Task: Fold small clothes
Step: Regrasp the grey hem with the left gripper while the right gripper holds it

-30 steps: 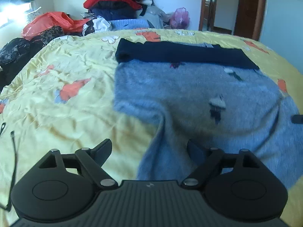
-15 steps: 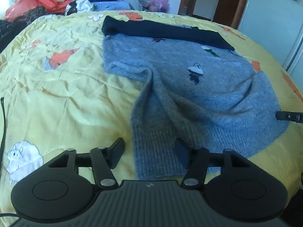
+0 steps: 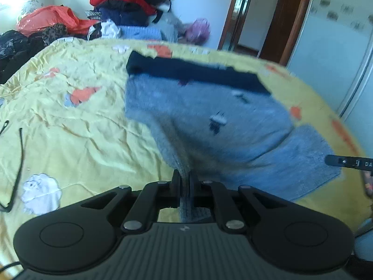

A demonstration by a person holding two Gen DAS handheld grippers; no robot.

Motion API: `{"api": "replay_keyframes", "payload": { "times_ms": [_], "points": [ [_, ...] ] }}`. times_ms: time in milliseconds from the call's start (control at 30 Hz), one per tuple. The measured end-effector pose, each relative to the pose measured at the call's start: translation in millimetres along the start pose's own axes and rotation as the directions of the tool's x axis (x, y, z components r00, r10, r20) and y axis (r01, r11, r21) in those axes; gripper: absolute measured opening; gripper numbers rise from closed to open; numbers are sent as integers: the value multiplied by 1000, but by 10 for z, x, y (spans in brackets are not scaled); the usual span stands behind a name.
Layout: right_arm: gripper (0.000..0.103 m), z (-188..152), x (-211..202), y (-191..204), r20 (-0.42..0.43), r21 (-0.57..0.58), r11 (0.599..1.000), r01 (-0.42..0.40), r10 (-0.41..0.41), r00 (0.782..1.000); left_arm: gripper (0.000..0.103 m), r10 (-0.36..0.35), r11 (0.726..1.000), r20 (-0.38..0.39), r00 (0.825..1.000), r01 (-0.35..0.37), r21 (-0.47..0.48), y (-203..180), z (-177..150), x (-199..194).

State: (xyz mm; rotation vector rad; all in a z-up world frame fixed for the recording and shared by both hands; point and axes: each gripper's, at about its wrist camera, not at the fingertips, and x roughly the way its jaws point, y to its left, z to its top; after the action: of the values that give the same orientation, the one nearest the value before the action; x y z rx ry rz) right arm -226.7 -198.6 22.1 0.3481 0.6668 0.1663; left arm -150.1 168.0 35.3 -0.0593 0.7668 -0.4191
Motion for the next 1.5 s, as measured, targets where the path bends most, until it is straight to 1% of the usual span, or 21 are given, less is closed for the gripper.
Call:
{"api": "replay_keyframes", "payload": {
  "times_ms": [133, 300, 533, 600, 700, 733, 767, 800, 867, 933, 967, 1000, 1067, 1100, 1133, 1167, 1200, 1233, 1300, 1367, 1500],
  "points": [
    [21, 40, -236, 41, -2, -5, 999, -41, 41, 999, 6, 9, 1000, -3, 1000, -9, -30, 72, -53, -228],
    [21, 11, -335, 44, -10, 8, 998, -59, 59, 998, 4, 11, 999, -27, 1000, -12, -33, 110, -91, -247],
    [21, 203, -239, 25, 44, 35, 997, -74, 73, 996, 4, 6, 1000, 30, 1000, -6, 6, 48, 215, -146],
    [21, 247, -216, 51, 46, 22, 997, -70, 69, 997, 4, -8, 1000, 12, 1000, 8, 8, 47, 257, -101],
    [21, 223, -201, 90, 32, -2, 998, -65, 65, 997, 7, -99, 994, -92, 991, 95, -49, 177, 158, -27],
    [21, 201, -194, 84, 26, 0, 998, -65, 65, 998, 10, -91, 994, -121, 989, 83, -65, 218, 93, -7],
    [21, 177, -186, 71, 20, 6, 998, -65, 65, 998, 22, -46, 997, -156, 987, 35, -73, 261, 12, 24],
    [21, 150, -176, 53, 15, 16, 998, -65, 64, 998, 45, 16, 997, -189, 982, -30, -72, 304, -69, 62],
    [21, 109, -147, 28, 7, 30, 997, -65, 65, 998, 75, 82, 991, -200, 976, -101, -89, 399, -227, 104],
    [21, 85, -121, 3, 1, 43, 997, -63, 63, 998, 76, 61, 987, -195, 979, -88, -135, 475, -328, 143],
    [21, 79, -113, -4, -2, 46, 997, -62, 62, 998, 76, 24, 984, -218, 976, -61, -168, 503, -349, 205],
    [21, 76, -111, -2, -2, 47, 997, -61, 61, 998, 87, -8, 981, -215, 977, -34, -192, 499, -360, 255],
    [21, 72, -131, 14, 3, 44, 997, -61, 61, 998, 88, -16, 984, -190, 982, -19, -178, 406, -360, 319],
    [21, 71, -147, 18, 6, 42, 997, -62, 62, 998, 88, -6, 989, -190, 982, -23, -147, 324, -349, 362],
    [21, 75, -155, 17, 8, 41, 997, -62, 62, 998, 84, -1, 992, -190, 982, -23, -127, 266, -342, 395],
    [21, 79, -162, 16, 11, 41, 997, -61, 61, 998, 53, 9, 995, -190, 982, -27, -96, 184, -326, 415],
    [21, 81, -167, 13, 14, 42, 997, -59, 58, 998, 10, 23, 997, -200, 979, -36, -66, 111, -307, 431],
    [21, 91, -170, 8, 17, 41, 998, -54, 54, 998, 10, 10, 997, -216, 976, -27, -77, 101, -293, 447],
    [21, 100, -173, -3, 25, 42, 998, -51, 50, 998, 9, -9, 995, -196, 981, -10, -96, 103, -262, 417],
    [21, 120, -171, -10, 30, 43, 998, -48, 47, 998, 9, 6, 997, -154, 988, -17, -73, 63, -204, 331],
    [21, 228, -158, -2, 63, 40, 998, -48, 45, 997, 9, -13, 998, -62, 998, 9, -68, 43, 32, 155]
  ]
}}
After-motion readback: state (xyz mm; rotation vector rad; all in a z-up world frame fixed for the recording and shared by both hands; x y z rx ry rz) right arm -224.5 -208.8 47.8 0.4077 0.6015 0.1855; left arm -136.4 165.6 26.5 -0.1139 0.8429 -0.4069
